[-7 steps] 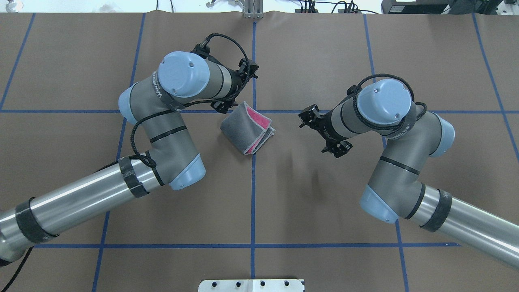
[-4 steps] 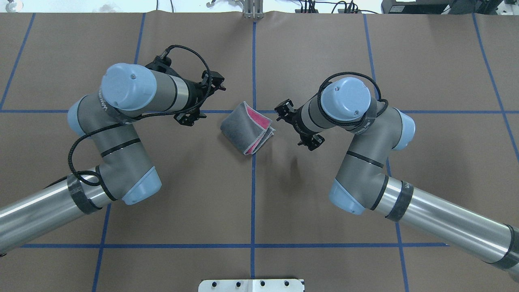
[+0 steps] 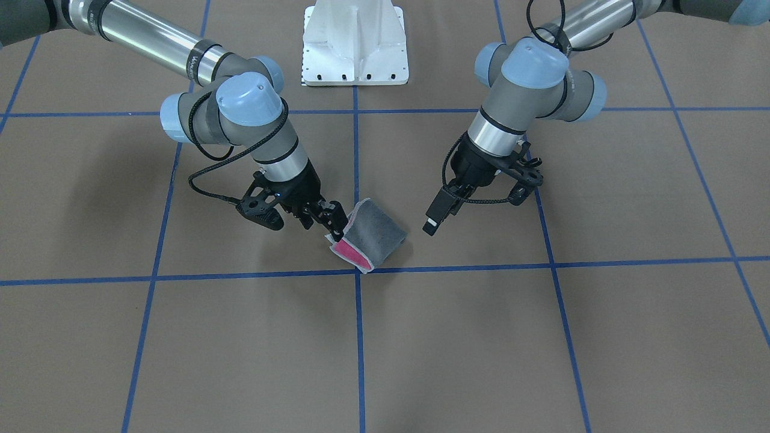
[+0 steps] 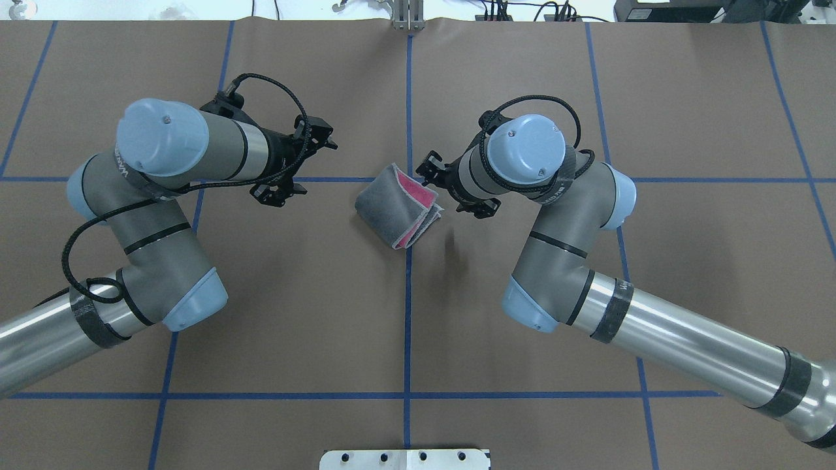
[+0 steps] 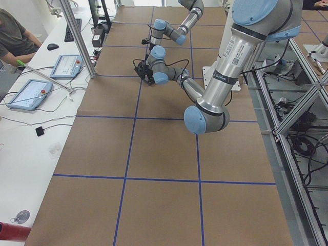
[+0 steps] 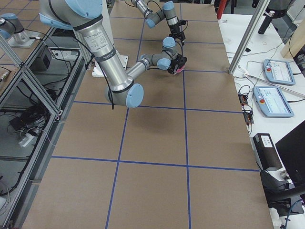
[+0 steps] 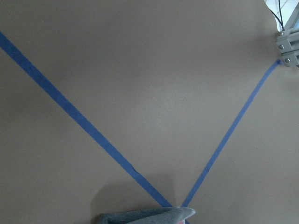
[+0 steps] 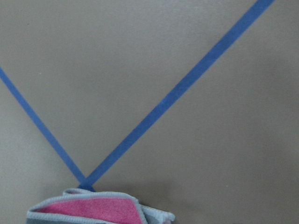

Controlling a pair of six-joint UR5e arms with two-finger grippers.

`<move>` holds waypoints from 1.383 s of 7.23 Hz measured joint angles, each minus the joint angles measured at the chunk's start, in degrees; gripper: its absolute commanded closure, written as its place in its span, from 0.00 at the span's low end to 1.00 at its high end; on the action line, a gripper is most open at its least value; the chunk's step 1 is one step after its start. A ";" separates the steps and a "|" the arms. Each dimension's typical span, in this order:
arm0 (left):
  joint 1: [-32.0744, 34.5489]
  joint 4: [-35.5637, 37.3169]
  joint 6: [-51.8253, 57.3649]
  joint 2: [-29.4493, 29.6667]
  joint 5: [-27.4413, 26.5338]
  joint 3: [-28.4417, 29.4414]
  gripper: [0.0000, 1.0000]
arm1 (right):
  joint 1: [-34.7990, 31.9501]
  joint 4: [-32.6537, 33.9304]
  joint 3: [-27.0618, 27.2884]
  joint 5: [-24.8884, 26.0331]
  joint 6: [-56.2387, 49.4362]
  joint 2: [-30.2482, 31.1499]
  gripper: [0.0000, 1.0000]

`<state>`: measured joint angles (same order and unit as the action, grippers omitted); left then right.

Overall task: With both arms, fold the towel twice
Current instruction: 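Raise the left gripper away while the right gripper moves to the folded towel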

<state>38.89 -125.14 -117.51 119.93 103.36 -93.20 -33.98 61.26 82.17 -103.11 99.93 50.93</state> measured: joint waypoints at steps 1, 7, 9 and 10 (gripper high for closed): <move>0.05 0.04 0.00 -0.05 0.01 -0.10 0.00 | 0.03 -1.27 -1.67 0.77 -4.88 -0.96 0.30; 0.14 0.07 0.00 -0.05 0.00 -0.29 0.00 | 0.43 -7.80 -7.42 1.51 -15.27 -2.29 0.49; 0.14 0.10 0.00 -0.05 0.00 -0.24 0.00 | 0.48 -7.82 -7.91 1.51 -16.63 -2.29 0.56; 0.14 0.09 0.00 -0.05 0.00 -0.23 0.00 | 0.49 -7.82 -8.04 1.51 -16.79 -2.33 0.65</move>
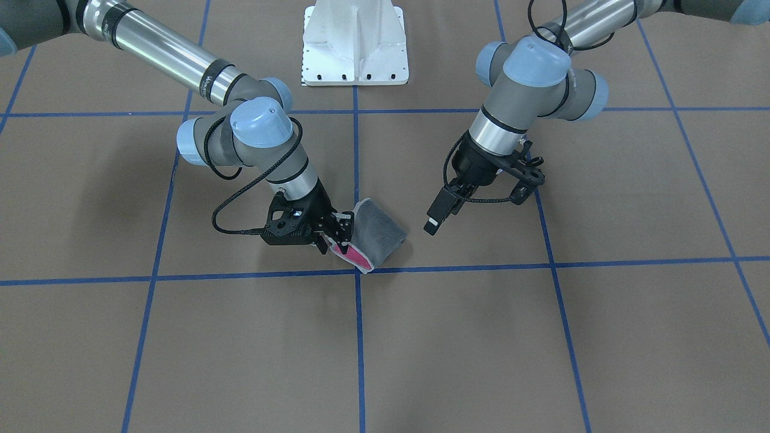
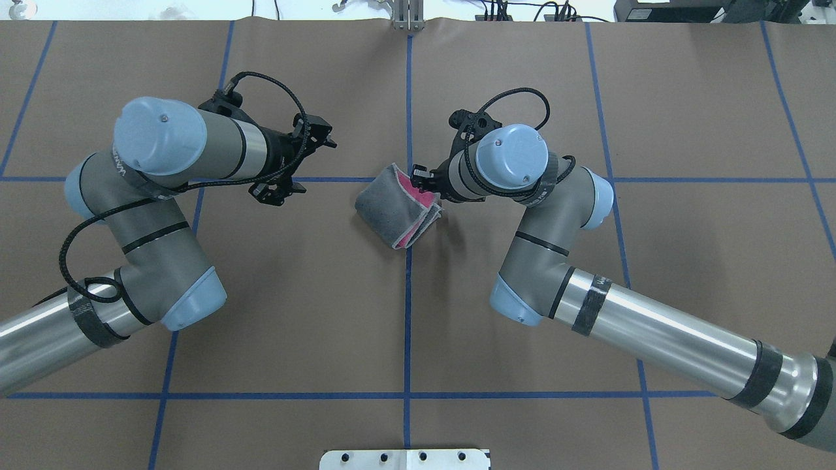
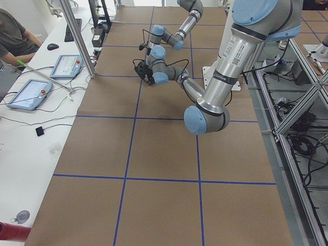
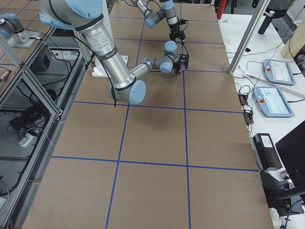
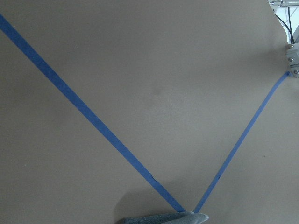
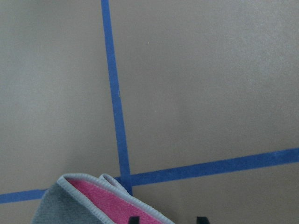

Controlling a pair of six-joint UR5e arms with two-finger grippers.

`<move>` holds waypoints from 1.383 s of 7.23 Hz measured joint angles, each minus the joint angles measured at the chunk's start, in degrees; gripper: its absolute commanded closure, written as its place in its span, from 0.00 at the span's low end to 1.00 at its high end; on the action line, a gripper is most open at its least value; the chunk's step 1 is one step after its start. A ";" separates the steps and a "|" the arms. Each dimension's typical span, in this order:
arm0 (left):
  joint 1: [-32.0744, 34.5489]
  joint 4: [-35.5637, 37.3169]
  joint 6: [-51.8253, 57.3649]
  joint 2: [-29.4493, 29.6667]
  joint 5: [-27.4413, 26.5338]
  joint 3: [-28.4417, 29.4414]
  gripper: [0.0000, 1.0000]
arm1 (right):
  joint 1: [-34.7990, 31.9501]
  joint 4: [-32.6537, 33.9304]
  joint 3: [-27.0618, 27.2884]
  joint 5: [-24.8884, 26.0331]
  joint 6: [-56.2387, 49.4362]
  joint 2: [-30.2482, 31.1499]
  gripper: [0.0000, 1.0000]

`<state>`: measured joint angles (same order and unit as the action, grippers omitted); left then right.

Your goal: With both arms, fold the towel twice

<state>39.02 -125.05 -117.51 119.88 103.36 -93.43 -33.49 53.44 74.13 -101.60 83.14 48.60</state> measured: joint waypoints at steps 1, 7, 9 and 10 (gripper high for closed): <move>0.00 -0.01 0.00 0.00 0.00 0.00 0.00 | 0.00 -0.03 -0.21 0.00 -0.05 -0.04 0.67; 0.24 0.14 0.00 0.03 0.00 0.01 0.00 | -0.08 -0.05 -0.48 -0.02 -0.08 -0.27 1.00; 0.32 0.42 0.00 0.20 0.00 0.01 0.00 | -0.05 -0.08 -0.23 -0.10 -0.16 0.03 1.00; 0.35 0.50 0.00 0.23 0.00 0.00 0.00 | -0.11 -0.11 0.35 -0.23 -0.19 0.15 1.00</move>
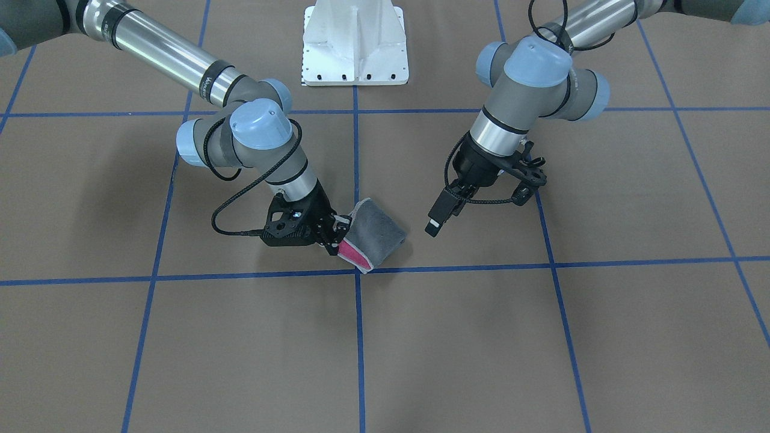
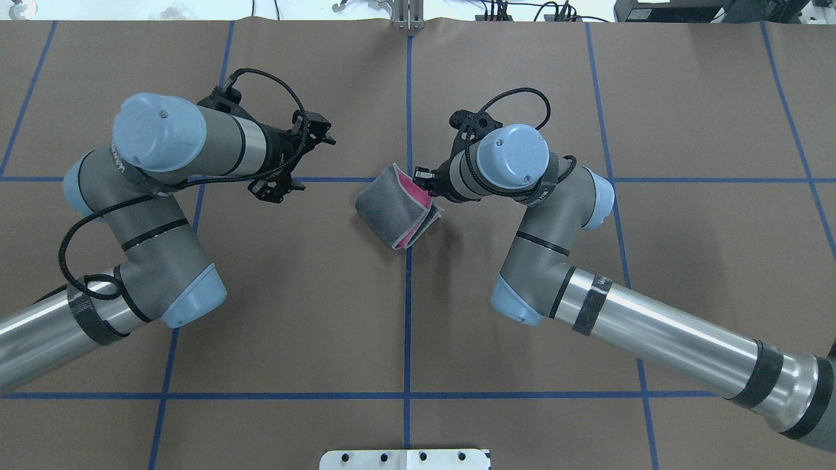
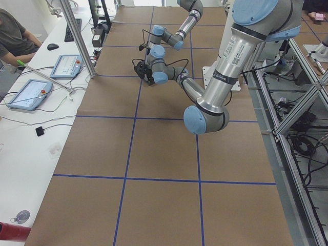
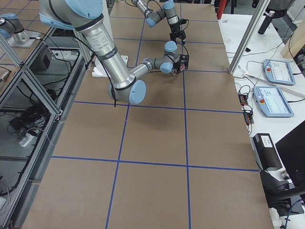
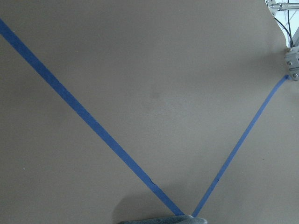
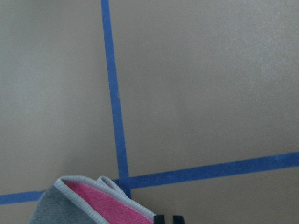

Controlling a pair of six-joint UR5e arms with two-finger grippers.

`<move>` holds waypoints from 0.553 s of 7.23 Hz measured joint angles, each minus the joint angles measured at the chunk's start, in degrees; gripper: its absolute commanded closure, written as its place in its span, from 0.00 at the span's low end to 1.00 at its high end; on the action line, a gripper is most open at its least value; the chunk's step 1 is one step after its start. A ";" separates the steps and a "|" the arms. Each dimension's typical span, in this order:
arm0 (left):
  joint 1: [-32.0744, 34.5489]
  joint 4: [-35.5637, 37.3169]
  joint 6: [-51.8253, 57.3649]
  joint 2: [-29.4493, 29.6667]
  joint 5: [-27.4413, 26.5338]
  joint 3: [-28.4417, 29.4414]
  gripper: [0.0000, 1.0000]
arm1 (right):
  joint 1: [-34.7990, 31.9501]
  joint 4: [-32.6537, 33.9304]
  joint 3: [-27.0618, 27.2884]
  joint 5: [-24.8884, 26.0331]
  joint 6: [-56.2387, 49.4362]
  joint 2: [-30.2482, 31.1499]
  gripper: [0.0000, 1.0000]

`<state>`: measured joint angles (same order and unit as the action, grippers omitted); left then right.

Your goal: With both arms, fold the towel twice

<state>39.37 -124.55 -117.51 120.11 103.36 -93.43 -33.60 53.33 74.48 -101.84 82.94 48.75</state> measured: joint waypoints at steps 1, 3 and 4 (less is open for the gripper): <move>0.00 0.13 0.00 0.08 0.00 0.00 0.00 | -0.13 0.03 1.10 -0.38 0.01 0.28 1.00; 0.00 0.32 0.00 0.15 0.00 -0.05 0.00 | -0.28 0.10 3.49 -1.35 0.02 2.03 1.00; 0.00 0.35 0.00 0.18 0.00 -0.10 0.00 | -0.31 0.06 4.05 -1.54 0.03 2.67 1.00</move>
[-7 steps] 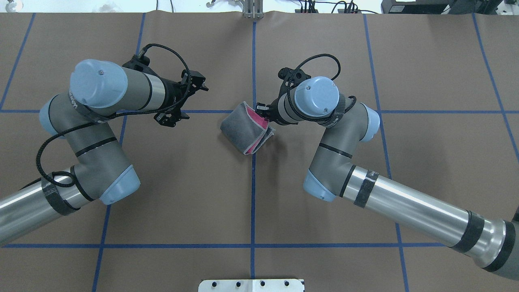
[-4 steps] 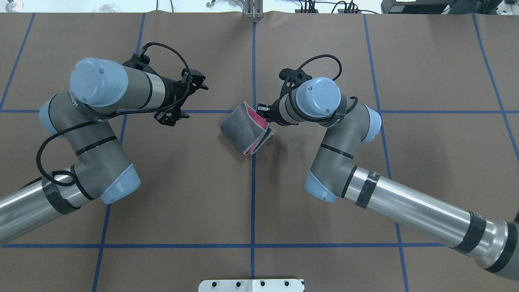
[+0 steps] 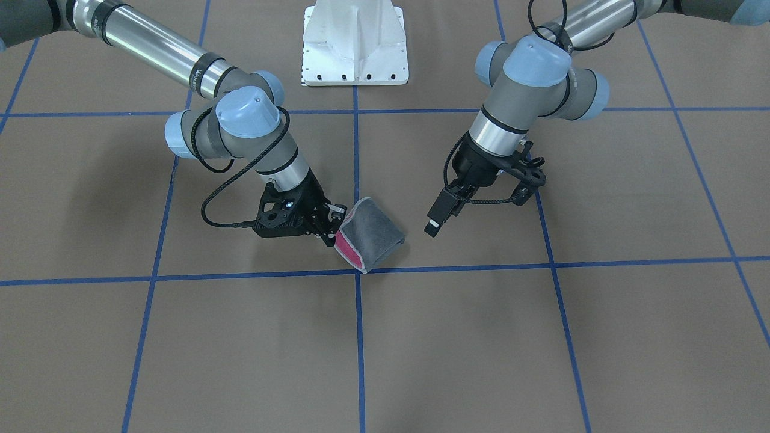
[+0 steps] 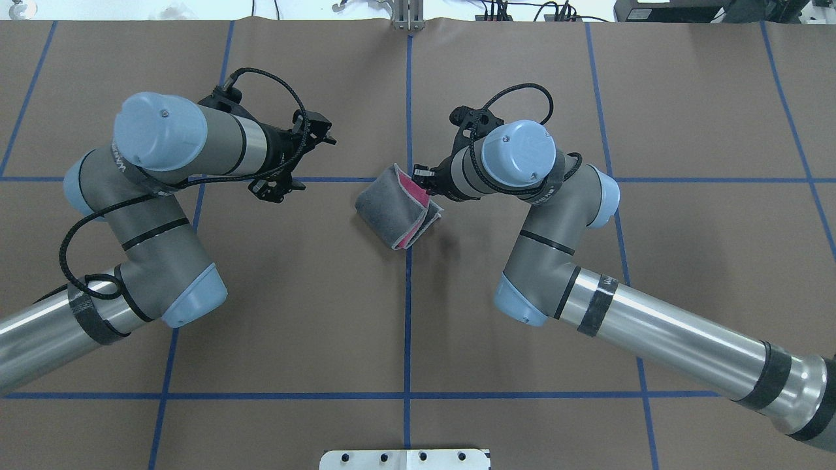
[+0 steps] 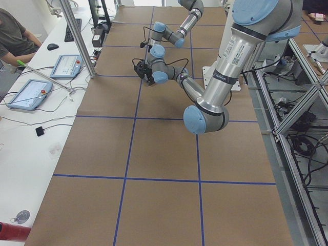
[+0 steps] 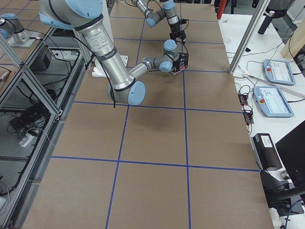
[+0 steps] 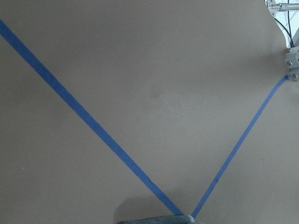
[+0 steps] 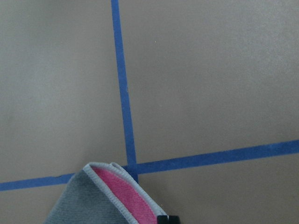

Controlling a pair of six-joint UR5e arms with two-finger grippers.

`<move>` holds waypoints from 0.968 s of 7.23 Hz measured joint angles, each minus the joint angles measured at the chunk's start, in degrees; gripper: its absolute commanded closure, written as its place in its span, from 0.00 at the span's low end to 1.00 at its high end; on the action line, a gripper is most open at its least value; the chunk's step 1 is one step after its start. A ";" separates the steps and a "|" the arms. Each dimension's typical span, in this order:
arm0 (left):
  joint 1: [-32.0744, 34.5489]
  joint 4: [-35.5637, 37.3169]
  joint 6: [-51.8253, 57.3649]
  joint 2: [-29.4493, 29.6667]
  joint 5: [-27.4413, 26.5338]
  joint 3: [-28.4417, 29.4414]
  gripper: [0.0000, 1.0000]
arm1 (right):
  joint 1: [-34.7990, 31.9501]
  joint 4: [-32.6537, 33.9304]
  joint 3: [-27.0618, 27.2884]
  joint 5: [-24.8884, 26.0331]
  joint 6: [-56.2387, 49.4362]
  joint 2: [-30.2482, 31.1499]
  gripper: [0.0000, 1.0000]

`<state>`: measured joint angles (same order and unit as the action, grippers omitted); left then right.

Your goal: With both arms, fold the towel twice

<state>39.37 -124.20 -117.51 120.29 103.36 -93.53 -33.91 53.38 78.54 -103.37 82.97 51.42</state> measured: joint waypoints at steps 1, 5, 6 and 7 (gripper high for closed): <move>0.03 0.03 0.00 0.05 0.00 -0.12 0.00 | 0.04 -0.02 0.18 -0.02 -0.02 0.37 1.00; -0.13 3.63 0.00 0.11 0.00 -2.13 0.00 | -0.05 0.03 -0.63 0.34 0.07 0.35 0.00; -0.15 3.80 0.00 0.07 0.00 -2.16 0.00 | -0.13 -0.06 -0.37 0.16 0.13 0.27 0.00; -0.20 3.85 0.00 0.04 0.00 -2.16 0.00 | -0.14 -0.10 0.29 -0.06 0.51 0.08 0.00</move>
<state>39.17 -120.35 -117.51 120.34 103.36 -95.69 -34.05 53.29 78.82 -103.43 83.48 51.50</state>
